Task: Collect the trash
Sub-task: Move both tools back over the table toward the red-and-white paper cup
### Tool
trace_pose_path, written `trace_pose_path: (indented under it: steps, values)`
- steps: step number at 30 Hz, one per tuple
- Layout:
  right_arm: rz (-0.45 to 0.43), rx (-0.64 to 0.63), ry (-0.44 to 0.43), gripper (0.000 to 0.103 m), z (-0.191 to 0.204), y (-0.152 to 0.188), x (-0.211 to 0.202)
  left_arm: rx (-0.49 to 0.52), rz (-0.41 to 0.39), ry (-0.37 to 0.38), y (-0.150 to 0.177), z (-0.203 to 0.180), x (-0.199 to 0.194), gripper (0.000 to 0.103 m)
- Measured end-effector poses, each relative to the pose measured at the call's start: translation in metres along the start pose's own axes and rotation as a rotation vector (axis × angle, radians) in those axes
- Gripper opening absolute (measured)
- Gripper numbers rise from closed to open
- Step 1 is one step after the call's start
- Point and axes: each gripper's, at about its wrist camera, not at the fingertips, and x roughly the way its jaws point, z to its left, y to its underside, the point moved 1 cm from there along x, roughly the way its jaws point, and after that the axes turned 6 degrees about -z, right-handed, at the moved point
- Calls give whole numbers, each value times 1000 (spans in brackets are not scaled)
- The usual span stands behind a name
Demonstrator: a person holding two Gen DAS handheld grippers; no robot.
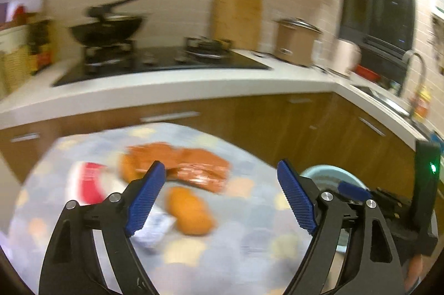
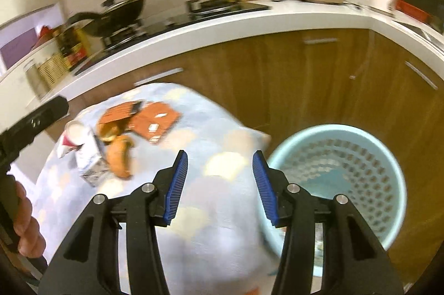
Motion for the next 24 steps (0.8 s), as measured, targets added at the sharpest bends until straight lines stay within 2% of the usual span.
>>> trace_pose_path:
  steps: [2,4,6,8,15,17,21,24]
  values:
    - [22,7,-53,45,23,7,17,-37,-20,-70,-3,24,-6,84]
    - [41,-17,-64,45,45,15,31,-62,-26,-154,-5,50,-9,85]
    - [62,-37,-83,45,63,20,44,-49,6,-226,-4,66,-3,85]
    - [74,-60,-89,45,79,24,56,-11,72,-294,0,79,11,85]
    - [136,-65,-82,46,90,40,83,32,127,-373,16,103,29,85]
    - [121,-43,-96,47,85,38,81,39,139,-379,21,110,32,82]
    - [124,-9,-108,49,78,39,80,60,150,-401,33,128,22,82]
    - [111,-7,-113,54,78,39,77,36,171,-445,42,152,11,82]
